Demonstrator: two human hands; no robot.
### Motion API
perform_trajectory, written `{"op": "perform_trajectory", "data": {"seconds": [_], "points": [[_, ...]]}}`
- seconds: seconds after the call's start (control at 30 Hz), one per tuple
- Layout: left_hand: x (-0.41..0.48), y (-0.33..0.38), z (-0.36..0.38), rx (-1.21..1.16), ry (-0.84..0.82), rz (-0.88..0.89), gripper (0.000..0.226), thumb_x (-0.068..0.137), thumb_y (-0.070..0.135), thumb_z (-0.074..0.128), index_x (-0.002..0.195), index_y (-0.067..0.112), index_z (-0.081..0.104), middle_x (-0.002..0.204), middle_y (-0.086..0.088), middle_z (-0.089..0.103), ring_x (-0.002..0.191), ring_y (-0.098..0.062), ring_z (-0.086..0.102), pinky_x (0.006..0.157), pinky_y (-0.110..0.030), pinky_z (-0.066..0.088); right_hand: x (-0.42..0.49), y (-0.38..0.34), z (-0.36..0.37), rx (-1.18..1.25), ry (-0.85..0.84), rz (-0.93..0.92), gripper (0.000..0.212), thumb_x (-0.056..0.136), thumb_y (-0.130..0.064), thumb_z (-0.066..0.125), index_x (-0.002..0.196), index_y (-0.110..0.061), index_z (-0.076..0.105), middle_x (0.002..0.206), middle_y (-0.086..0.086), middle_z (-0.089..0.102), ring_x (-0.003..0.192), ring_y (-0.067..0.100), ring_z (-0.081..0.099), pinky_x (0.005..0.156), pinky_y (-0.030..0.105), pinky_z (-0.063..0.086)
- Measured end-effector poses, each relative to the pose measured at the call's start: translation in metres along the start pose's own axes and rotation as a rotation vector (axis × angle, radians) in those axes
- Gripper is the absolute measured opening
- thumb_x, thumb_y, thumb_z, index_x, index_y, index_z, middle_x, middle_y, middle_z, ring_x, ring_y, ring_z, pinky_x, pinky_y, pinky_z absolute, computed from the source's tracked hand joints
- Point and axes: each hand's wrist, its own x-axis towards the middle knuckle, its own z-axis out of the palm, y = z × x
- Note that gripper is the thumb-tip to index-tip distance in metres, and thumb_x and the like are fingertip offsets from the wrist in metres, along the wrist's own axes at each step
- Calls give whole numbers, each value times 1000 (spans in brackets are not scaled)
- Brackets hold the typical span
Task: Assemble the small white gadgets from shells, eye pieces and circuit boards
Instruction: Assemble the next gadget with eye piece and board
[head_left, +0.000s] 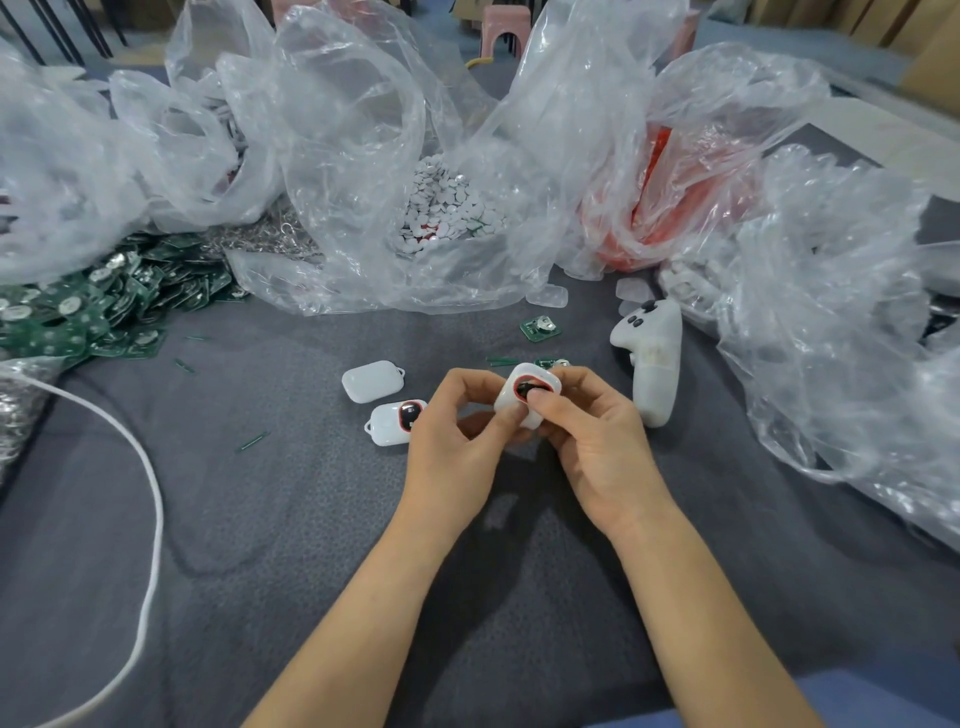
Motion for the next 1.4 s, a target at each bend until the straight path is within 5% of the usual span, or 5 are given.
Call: {"op": "perform_trajectory", "data": {"seconds": [0.33,0.63,0.87,1.2,1.4], "points": [[1,-3,-1,36,-36,-40,15,86,16,70,88,24,57,88,8,67,81,-16,72,77,-34,58,-1,-3,1,-15,100,-42,27,73,0,72,91,-18,63,88,6,74,85,20,69,73,29,55],[-5,7,5,44,-77,55,42,94,5,57,118,39,59,104,9,70,82,-7,70,71,-20,56,-4,-1,1,-146,114,-116,26,75,0,74,90,-19,64,84,9,72,81,21,68,73,30,56],[-4,5,4,15,-69,14,39,90,2,62,116,32,64,93,3,71,83,-14,72,69,-24,58,-3,-2,-1,-138,81,-115,32,75,0,75,86,-29,68,84,12,71,80,28,68,77,48,55],[1,5,-3,24,-69,26,45,89,6,64,111,45,64,83,1,72,71,-15,70,65,-24,56,0,-7,-3,60,-25,-79,24,72,-10,70,95,-13,64,84,7,73,81,21,68,73,27,55],[2,1,-2,166,136,44,36,86,10,69,103,41,69,79,3,64,53,-13,61,54,-23,53,-7,0,2,-580,108,-480,23,81,-3,71,86,-23,61,82,-12,69,83,3,66,78,13,48]]}}
